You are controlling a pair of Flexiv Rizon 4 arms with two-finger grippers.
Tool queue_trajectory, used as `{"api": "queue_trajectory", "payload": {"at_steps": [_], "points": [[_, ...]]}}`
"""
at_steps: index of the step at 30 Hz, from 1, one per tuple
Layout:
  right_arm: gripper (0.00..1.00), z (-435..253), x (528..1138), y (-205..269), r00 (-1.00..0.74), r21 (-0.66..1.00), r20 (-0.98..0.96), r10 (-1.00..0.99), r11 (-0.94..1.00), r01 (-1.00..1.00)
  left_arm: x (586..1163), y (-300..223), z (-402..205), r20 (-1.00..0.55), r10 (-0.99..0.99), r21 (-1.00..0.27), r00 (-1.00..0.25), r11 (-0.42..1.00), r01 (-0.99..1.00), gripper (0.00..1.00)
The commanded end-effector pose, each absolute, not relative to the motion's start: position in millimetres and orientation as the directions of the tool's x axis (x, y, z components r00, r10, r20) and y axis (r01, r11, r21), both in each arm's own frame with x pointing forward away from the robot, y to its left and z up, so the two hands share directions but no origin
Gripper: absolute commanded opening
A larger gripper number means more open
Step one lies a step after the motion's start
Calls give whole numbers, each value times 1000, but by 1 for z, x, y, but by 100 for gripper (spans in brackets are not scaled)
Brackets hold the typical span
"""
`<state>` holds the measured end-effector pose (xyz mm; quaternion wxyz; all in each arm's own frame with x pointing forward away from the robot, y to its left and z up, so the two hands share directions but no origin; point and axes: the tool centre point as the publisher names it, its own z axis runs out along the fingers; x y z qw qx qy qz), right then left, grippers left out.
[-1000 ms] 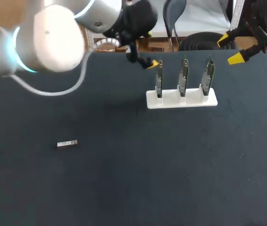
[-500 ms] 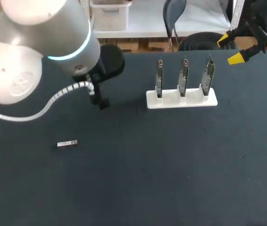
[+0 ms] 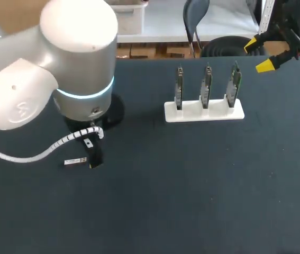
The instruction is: Pick up the optical module with the left hand, and insert it into the network port with the right hand.
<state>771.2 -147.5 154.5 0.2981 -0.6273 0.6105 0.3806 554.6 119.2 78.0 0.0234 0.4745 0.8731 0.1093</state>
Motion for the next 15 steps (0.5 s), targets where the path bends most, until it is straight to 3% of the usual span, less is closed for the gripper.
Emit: {"api": "queue_trajectory", "payload": {"at_steps": [1, 15], "points": [[100, 154, 769, -147, -34, 87, -841, -539, -73, -994, 553, 137, 59, 36, 847, 101, -531, 525, 845, 100], [100, 154, 769, -147, -34, 87, -841, -539, -73, -994, 546, 165, 22, 24, 910, 58, -413, 411, 910, 100]]}}
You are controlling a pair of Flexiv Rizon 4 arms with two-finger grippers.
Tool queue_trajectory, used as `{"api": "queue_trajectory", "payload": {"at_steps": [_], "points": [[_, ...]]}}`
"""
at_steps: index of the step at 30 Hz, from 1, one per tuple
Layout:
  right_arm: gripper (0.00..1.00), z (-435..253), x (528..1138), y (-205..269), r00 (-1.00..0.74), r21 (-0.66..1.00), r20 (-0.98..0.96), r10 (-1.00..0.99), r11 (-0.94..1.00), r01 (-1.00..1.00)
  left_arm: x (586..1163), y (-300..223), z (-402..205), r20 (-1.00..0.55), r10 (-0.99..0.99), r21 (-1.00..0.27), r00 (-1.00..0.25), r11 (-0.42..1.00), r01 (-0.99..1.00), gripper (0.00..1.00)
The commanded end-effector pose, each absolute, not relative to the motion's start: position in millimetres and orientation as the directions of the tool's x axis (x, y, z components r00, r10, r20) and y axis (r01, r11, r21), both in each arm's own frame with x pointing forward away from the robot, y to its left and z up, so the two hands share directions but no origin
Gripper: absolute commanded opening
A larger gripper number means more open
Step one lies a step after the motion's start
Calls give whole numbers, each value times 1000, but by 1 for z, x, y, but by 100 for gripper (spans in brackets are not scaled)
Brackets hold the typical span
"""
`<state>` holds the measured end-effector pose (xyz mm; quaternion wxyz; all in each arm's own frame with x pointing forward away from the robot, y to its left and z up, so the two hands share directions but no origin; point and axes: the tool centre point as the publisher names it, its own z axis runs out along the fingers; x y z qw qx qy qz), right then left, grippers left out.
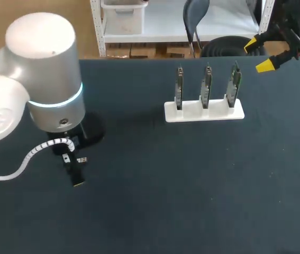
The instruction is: Pick up the optical module with the left hand, and insert it into the network port with the right hand.
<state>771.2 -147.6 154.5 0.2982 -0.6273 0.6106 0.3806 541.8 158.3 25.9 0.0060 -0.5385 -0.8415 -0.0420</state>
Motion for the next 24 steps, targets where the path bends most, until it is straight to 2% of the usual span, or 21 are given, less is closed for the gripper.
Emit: {"api": "queue_trajectory", "payload": {"at_steps": [1, 13, 24], "points": [[100, 154, 769, -147, -34, 87, -841, -539, -73, -994, 549, 166, 21, 21, 914, 59, -405, 403, 913, 100], [100, 154, 769, -147, -34, 87, -841, -539, -73, -994, 584, 167, 11, 23, 966, 13, -258, 258, 966, 100], [100, 154, 769, -147, -34, 87, -841, -539, -73, -994, 593, 172, -2, 27, 975, -30, -219, 219, 975, 100]]}}
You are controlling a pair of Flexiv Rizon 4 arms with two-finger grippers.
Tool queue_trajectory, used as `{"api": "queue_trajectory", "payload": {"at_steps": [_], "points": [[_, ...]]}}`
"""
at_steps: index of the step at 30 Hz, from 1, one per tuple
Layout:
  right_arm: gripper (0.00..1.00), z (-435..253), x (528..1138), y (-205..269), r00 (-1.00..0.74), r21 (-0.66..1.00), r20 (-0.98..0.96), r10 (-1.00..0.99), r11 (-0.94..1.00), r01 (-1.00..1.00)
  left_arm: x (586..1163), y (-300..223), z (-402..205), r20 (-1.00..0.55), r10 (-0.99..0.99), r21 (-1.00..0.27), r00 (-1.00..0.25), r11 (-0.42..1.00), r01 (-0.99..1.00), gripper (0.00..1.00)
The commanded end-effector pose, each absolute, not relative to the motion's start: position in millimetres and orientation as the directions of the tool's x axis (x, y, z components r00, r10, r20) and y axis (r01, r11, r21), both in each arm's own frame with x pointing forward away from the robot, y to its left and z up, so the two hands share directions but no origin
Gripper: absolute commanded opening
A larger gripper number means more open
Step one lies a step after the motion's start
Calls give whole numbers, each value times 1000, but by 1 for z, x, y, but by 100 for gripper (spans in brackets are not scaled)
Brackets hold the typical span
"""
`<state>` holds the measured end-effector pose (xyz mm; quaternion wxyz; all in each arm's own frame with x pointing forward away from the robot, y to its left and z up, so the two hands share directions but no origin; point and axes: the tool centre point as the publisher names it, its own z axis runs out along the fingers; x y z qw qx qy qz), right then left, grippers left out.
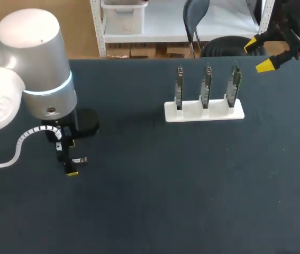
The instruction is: Pick up the optical module with the left hand, and insert it into the network port with the right hand.
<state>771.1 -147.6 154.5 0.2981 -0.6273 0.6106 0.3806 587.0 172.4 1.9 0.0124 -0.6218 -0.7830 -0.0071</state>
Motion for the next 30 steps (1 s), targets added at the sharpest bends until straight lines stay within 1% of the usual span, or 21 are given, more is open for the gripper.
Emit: {"api": "queue_trajectory", "payload": {"at_steps": [1, 16, 29, 30], "points": [[100, 154, 769, -147, -34, 87, -841, -539, -73, -994, 592, 173, -4, 26, 976, -31, -217, 218, 975, 100], [100, 154, 769, -147, -34, 87, -841, -539, -73, -994, 588, 179, -15, 46, 983, -39, -176, 177, 983, 100], [100, 154, 769, -147, -34, 87, -841, -539, -73, -994, 587, 182, -25, 69, 980, -50, -187, 190, 980, 100], [100, 154, 769, -147, -34, 87, -841, -539, -73, -994, 586, 182, -26, 70, 980, -51, -187, 190, 980, 96]]}}
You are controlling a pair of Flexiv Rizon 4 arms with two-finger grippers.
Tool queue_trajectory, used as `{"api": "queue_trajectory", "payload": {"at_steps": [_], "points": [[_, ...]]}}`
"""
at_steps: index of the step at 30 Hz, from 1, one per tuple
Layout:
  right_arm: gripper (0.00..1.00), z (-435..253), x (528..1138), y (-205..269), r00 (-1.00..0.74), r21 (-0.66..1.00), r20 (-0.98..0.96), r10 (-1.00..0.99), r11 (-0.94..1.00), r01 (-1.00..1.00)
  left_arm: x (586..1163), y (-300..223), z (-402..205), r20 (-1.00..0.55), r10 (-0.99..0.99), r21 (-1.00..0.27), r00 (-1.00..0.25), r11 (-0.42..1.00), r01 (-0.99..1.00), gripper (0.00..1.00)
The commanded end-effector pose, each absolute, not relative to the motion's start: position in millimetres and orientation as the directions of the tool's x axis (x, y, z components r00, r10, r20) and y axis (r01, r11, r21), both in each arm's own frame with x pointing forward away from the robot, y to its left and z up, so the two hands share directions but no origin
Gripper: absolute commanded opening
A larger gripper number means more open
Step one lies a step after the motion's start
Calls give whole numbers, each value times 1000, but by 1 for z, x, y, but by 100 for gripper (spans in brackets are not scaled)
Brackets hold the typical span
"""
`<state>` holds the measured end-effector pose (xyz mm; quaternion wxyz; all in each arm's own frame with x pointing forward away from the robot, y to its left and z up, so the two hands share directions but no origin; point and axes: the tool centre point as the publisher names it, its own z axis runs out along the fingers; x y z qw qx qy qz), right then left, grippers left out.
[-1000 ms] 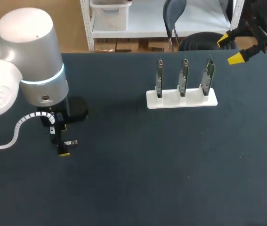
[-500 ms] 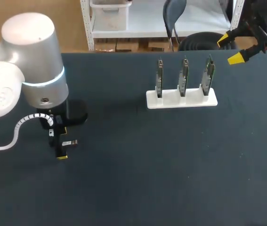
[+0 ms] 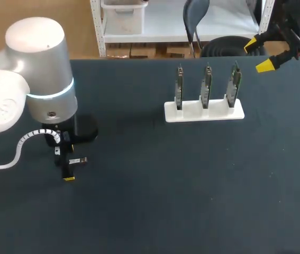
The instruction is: Pick up the optical module with the left hand, and insert it into the network port with the right hand.
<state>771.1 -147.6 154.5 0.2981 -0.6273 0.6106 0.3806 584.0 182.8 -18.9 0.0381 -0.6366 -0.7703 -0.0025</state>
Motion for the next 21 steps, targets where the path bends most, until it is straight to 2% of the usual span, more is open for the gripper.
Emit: {"api": "queue_trajectory", "payload": {"at_steps": [1, 2, 3, 21], "points": [[100, 154, 769, -147, -34, 87, -841, -539, -73, -994, 586, 181, -27, 77, 979, -51, -190, 194, 980, 49], [100, 154, 769, -147, -34, 87, -841, -539, -73, -994, 586, 181, -28, 78, 979, -50, -190, 195, 980, 9], [100, 154, 769, -147, -34, 87, -841, -539, -73, -994, 586, 181, -28, 78, 979, -50, -190, 194, 980, 0], [100, 154, 769, -147, -34, 87, -841, -539, -73, -994, 588, 178, -37, 94, 971, -65, -220, 227, 972, 0]]}}
